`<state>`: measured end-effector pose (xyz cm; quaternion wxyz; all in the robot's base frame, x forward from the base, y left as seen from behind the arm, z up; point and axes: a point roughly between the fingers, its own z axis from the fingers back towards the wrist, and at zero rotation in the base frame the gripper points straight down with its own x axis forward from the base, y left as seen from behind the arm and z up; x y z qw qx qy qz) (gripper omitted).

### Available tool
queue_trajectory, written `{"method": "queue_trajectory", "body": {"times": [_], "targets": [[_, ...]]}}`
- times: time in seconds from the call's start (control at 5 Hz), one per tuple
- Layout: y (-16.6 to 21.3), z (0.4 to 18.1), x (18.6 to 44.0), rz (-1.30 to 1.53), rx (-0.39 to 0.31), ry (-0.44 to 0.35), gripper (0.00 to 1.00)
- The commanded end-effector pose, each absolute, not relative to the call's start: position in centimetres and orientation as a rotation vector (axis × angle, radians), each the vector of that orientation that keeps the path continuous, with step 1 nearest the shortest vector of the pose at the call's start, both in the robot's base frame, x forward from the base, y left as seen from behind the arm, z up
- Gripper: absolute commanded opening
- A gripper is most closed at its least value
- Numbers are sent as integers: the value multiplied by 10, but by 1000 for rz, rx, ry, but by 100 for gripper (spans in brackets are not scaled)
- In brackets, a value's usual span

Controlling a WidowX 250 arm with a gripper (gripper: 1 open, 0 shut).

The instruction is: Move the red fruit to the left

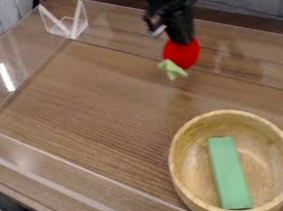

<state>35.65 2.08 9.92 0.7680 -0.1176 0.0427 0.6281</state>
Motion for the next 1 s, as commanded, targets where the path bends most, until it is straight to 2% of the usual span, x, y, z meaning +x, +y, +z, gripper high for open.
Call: {"method": "queue_trajectory", "body": {"times": [0.0,0.2,0.4,0.6,0.8], "targets": [[55,144,349,1438,-329,-7,0],[97,145,335,1545,-330,-39,0],[125,127,324,1617,-325,-69,0],[140,109,324,1694,-322,-98,0],[157,102,326,1758,-321,-124,0]]}}
